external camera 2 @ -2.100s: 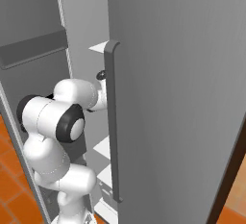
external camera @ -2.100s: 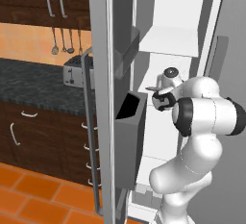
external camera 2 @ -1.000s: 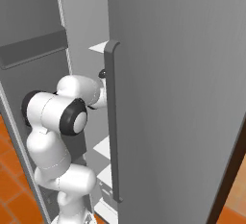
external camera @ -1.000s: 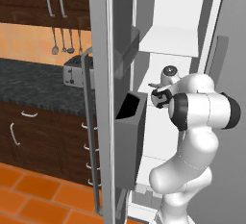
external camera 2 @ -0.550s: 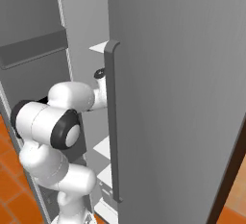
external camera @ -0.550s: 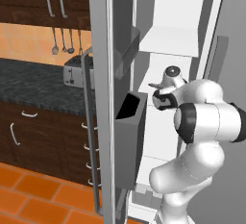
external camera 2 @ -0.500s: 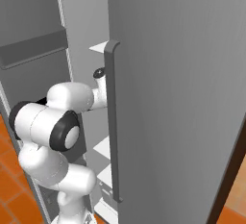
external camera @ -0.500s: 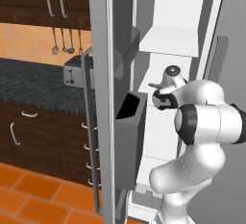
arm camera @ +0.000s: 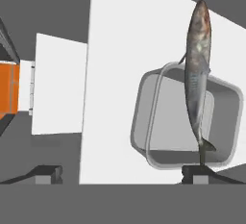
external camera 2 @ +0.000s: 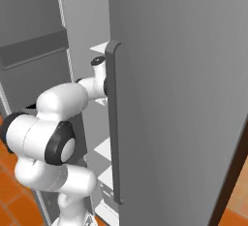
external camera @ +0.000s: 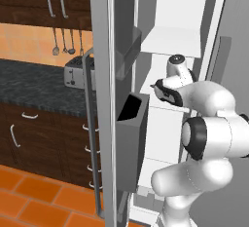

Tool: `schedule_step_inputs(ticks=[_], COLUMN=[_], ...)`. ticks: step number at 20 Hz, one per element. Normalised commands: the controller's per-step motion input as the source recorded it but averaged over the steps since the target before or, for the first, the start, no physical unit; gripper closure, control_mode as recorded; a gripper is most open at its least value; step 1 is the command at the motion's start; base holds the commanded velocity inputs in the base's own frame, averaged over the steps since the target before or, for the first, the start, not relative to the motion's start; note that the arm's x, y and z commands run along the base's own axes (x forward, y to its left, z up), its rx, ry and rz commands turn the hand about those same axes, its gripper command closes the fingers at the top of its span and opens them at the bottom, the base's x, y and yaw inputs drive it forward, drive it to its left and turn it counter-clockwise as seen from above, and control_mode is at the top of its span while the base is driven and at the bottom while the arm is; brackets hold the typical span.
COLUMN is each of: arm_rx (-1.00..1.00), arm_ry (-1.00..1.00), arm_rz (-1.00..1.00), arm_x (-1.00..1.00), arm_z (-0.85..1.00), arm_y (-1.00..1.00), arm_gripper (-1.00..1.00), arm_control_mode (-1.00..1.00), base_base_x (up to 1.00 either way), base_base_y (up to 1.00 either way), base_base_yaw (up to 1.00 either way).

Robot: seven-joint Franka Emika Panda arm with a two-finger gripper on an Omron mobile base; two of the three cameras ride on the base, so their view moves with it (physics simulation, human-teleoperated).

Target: Take the meat container that has the fish and place it on the second highest rack of the freezer. Then take the vegetable container that has the garlic and onion and place it on the highest rack of the freezer.

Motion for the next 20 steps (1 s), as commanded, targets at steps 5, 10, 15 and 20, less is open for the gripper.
schedule_step_inputs(ticks=[5, 10, 15, 20], arm_rx=[0.0, 0.0, 0.0, 0.0], arm_ry=[0.07, 0.11, 0.08, 0.02], arm_rz=[0.0, 0.0, 0.0, 0.0], arm_x=[-0.92, -0.77, -0.58, -0.65], arm_z=[0.02, 0.17, 0.24, 0.31], arm_y=[0.0, 0.15, 0.34, 0.23], arm_gripper=[-1.0, -1.0, -1.0, -1.0], arm_control_mode=[-1.0, -1.0, -1.0, -1.0], base_base_x=[0.0, 0.0, 0.0, 0.0], base_base_y=[0.0, 0.0, 0.0, 0.0], base_base_yaw=[0.0, 0.0, 0.0, 0.0])
